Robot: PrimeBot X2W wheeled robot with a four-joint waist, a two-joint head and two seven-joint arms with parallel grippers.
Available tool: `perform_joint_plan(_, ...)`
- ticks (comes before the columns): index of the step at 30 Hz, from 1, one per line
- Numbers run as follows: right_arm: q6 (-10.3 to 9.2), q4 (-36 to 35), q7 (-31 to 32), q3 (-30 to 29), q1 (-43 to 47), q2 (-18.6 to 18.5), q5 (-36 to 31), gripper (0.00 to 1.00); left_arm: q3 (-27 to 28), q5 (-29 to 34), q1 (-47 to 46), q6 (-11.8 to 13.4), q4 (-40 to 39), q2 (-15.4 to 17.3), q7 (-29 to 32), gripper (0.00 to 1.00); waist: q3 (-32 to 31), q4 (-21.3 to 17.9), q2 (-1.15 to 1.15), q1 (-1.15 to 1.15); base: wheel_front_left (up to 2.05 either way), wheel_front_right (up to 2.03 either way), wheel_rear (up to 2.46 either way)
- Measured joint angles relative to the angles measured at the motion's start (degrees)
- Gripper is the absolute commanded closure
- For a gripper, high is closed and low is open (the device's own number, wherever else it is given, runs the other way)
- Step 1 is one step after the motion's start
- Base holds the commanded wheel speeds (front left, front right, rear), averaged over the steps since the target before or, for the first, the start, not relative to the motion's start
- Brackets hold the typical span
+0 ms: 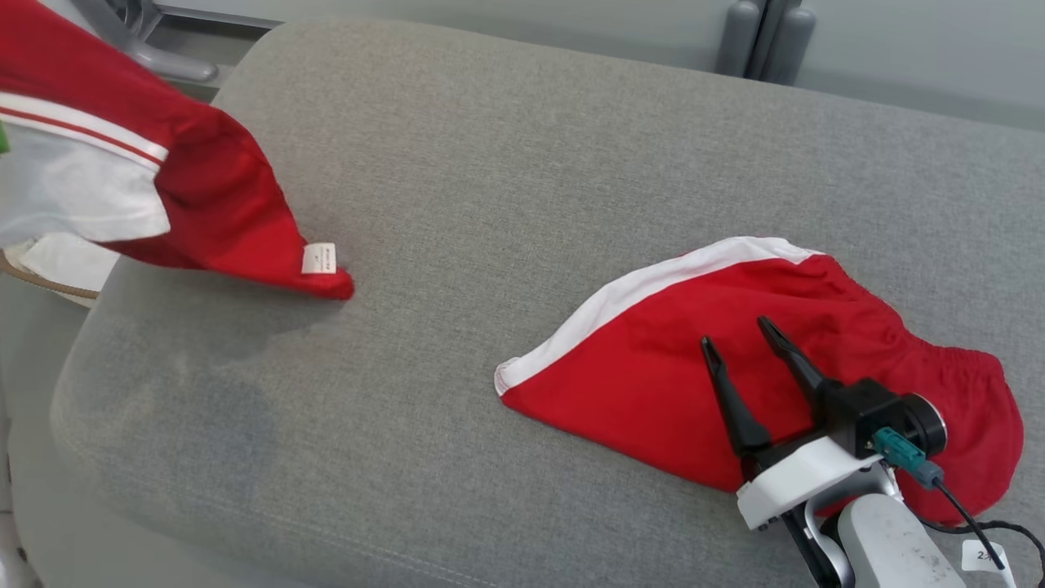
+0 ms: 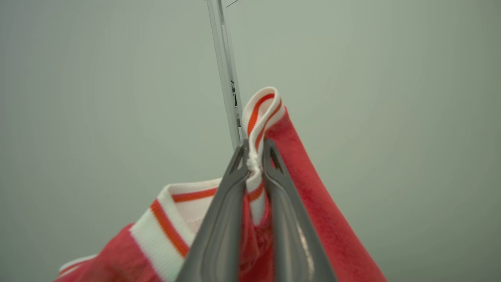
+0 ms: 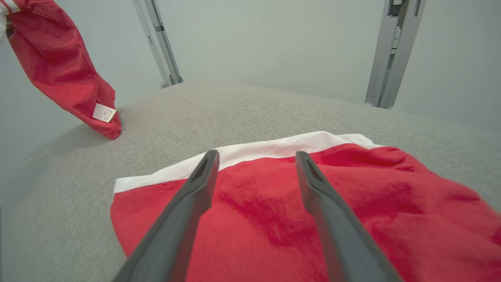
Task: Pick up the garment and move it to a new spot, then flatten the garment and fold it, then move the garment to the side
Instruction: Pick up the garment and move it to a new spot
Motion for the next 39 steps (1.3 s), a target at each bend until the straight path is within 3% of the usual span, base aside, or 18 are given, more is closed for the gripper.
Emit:
perform_joint_plan(7,0.0,-0.9,0.0,0.55,-1.64,-0.97,-0.18,0.0,-0.55,0.77,-3.26,0.41,5.06,0.43,-0.76,1.0,3.55,-1.83,0.0,0.0,0.0,0.0,0.0)
perform_joint_plan(19,0.0,-1.2,0.0,1.41,-4.2,-1.32,-0.15,0.0,0.26,-3.43,5.36,-1.08,19.7,-7.9,-1.25,1.0,7.26,-5.65,0.0,0.0,0.0,0.0,0.0)
perform_joint_plan(21,0.0,-1.29,0.0,1.58,-4.34,-1.27,-0.12,0.0,0.98,-3.58,7.04,-0.56,21.3,-7.98,-1.26,0.0,7.27,-6.26,0.0,0.0,0.0,0.0,0.0)
perform_joint_plan(26,0.0,-1.43,0.0,1.2,-4.25,-1.11,-0.03,0.0,3.01,-3.59,10.31,0.69,20.53,-7.66,-1.25,0.0,6.3,-7.44,0.0,0.0,0.0,0.0,0.0)
perform_joint_plan(31,0.0,-1.43,0.0,0.25,-3.69,-0.81,0.13,0.0,5.11,0.09,11.49,3.1,9.8,-5.82,-1.36,0.0,4.6,-7.95,0.0,0.0,0.0,0.0,0.0)
perform_joint_plan(39,0.0,-1.15,0.0,-1.54,-2.05,0.27,0.04,0.0,2.7,3.59,15.73,-1.02,-0.54,-10.44,-1.36,0.0,1.03,-10.21,0.0,0.0,0.0,0.0,0.0)
